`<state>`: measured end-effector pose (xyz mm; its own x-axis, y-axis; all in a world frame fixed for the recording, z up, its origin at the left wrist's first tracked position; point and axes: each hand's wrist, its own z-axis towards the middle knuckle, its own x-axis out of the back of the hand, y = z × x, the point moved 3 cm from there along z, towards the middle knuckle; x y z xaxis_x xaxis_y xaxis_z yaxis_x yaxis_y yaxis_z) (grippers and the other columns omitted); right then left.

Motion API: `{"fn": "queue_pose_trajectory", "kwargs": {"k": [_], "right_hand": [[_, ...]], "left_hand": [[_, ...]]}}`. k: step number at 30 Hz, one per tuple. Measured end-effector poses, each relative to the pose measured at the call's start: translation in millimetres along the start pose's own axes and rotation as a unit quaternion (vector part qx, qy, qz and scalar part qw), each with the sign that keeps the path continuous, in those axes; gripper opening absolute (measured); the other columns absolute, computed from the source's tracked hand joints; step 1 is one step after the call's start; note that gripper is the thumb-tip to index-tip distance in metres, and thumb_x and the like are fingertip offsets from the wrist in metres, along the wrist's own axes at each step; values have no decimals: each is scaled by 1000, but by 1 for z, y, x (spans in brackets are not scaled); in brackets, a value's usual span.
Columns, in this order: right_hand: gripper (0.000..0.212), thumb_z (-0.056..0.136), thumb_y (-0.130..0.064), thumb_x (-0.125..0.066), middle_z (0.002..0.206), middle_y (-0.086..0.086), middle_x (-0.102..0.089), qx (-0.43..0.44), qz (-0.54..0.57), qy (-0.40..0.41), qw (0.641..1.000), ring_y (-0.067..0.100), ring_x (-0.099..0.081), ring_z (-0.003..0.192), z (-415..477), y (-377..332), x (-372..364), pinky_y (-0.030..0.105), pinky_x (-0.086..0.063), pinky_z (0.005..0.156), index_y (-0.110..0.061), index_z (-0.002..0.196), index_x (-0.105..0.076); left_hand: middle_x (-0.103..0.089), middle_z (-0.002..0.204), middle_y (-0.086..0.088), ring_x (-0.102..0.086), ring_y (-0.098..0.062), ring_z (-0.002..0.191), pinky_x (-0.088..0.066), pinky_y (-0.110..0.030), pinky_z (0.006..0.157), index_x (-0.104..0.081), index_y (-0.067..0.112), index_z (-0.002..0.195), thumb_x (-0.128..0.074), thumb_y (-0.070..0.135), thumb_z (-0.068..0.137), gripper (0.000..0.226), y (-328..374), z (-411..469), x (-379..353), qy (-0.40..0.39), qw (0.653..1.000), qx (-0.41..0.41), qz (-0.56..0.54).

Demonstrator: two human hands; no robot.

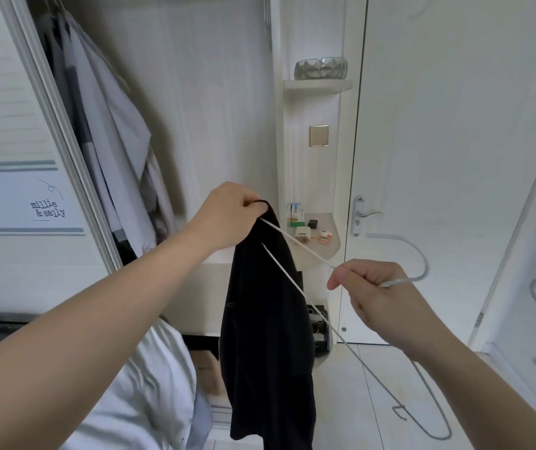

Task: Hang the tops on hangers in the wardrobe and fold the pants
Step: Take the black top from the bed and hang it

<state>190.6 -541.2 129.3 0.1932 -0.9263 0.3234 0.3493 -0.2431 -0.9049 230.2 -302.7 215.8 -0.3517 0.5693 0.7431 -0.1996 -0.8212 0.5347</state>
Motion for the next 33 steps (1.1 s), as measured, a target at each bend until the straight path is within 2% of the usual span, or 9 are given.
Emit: {"fn": "queue_pose_trajectory", "kwargs": {"k": [3,8,12,14,19,23,29,31,33], "right_hand": [[30,99,-20,-55,44,-7,-33,-17,-34,-31,999,10,-28,40,6,10,-22,22,-27,44,-21,74,-72],[29,98,-23,-56,50,0,-31,-57,125,-77,987,15,-21,40,11,12,-15,19,-19,42,-13,76,-71],[28,96,-24,-58,50,0,-31,-60,116,-106,986,15,-22,39,17,18,-6,17,-21,41,-13,75,-72],[32,102,-19,-54,51,4,-30,-97,106,-116,983,14,-22,38,16,33,-24,18,-20,40,-9,77,-70],[33,102,-24,-53,49,-2,-30,-59,204,-124,969,13,-18,40,15,49,-29,17,-18,41,-13,77,-71],[33,97,-30,-56,51,-3,-25,-39,255,-110,960,13,-15,43,16,57,-10,17,-18,43,-9,78,-70],[57,107,-35,-43,45,0,-27,-34,199,-72,977,13,-17,41,25,54,4,19,-17,44,-5,66,-68],[60,108,-36,-40,45,2,-27,-27,195,-88,976,13,-17,41,27,49,-5,18,-17,44,-6,62,-64],[60,108,-39,-39,45,4,-29,-36,185,-108,976,14,-20,38,29,47,-15,17,-20,41,-5,65,-63]], "left_hand": [[-59,58,9,-51,-3,52,-39,-15,52,-70,15,72,-57,22,98,30,14,-8,-10,-22,999,-25,-13],[-73,89,-11,-66,-20,82,-50,-36,80,-76,8,91,-57,26,100,28,20,-16,-26,-86,994,-47,42],[-70,75,-1,-60,-11,66,-46,-34,68,-75,18,82,-60,29,98,24,22,-22,-35,-114,991,-61,32],[-71,81,-7,-64,-18,74,-49,-38,75,-75,16,85,-60,29,98,23,28,-26,-43,-129,989,-70,12],[-75,88,5,-67,-10,87,-50,-36,88,-79,23,94,-59,34,98,22,24,-44,-67,-189,976,-111,0],[-70,99,10,-59,-11,100,-42,-34,98,-69,33,115,-23,64,96,59,8,-43,-52,-164,937,-227,207],[-65,90,4,-65,-21,85,-48,-35,66,-60,21,106,-11,53,101,59,-10,-63,-58,-89,898,-271,336],[-62,71,3,-62,-22,60,-33,-28,48,-58,18,89,-25,45,99,43,2,-76,-73,-60,896,-313,308],[-58,64,4,-58,-22,52,-24,-26,48,-54,18,82,-35,39,97,32,9,-81,-83,-39,896,-326,297]]}}
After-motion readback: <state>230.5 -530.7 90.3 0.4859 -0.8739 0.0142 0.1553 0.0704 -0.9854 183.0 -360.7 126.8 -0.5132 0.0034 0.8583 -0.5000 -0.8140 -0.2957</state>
